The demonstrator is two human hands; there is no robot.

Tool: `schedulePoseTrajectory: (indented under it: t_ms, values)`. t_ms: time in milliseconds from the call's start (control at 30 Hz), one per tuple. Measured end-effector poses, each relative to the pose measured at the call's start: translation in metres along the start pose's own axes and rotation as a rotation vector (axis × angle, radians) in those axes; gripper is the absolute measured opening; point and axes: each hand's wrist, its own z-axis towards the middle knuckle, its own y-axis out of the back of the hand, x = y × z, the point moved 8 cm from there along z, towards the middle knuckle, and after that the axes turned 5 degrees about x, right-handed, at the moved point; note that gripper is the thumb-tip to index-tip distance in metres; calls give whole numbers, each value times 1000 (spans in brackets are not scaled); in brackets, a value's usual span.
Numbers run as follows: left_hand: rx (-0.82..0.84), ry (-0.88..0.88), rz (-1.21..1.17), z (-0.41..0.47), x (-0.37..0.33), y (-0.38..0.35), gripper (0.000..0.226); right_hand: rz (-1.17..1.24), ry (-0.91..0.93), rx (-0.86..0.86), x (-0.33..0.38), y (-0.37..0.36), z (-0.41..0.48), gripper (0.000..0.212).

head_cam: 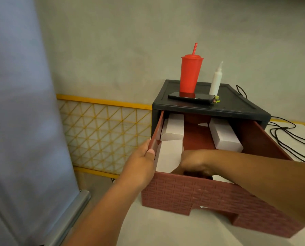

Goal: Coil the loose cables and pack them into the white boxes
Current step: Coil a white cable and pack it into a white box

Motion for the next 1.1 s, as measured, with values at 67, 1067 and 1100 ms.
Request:
schedulePoseTrajectory:
  t_ms: [67, 1067, 1100]
  values:
    - [2, 8, 15, -2, -1, 0, 42, -258, 9, -68, 7, 0, -7, 28]
    - [57, 19, -26, -6, -6, -3, 40, 26, 109, -98, -3, 33, 32, 60]
    - [61, 20, -35, -6, -7, -3, 39, 150, 102, -72, -4, 36, 35, 70]
